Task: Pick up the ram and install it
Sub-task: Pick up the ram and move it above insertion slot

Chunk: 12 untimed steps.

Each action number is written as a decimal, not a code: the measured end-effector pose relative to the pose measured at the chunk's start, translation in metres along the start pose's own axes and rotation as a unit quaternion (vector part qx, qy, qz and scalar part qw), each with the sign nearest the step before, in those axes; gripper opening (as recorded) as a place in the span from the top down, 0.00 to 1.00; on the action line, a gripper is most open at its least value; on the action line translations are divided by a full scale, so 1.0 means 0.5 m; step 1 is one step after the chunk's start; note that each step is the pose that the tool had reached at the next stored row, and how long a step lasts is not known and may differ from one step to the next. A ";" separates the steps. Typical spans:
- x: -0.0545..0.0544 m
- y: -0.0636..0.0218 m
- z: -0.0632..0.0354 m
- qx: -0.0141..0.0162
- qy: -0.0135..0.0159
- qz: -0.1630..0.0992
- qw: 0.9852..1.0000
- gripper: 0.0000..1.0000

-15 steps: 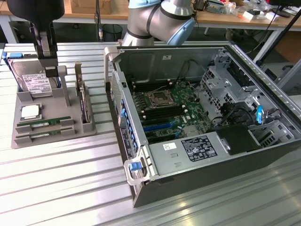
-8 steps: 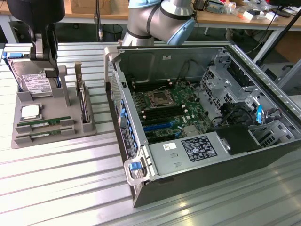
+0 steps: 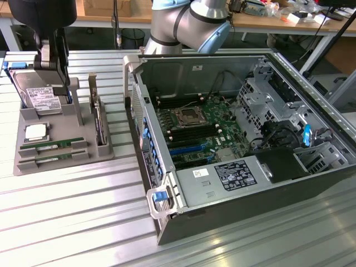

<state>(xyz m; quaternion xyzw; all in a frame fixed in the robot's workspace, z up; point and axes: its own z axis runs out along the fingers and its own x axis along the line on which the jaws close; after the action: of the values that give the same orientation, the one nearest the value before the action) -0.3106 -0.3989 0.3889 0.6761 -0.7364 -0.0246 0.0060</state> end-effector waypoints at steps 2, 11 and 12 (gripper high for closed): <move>0.000 0.000 0.000 0.000 0.000 0.000 1.000 0.64; 0.001 -0.001 0.023 0.000 0.000 0.000 1.000 0.64; 0.001 -0.001 0.025 0.000 0.000 0.000 1.000 0.64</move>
<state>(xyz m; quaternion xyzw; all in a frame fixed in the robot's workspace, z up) -0.3107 -0.3989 0.3766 0.6761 -0.7364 -0.0249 0.0057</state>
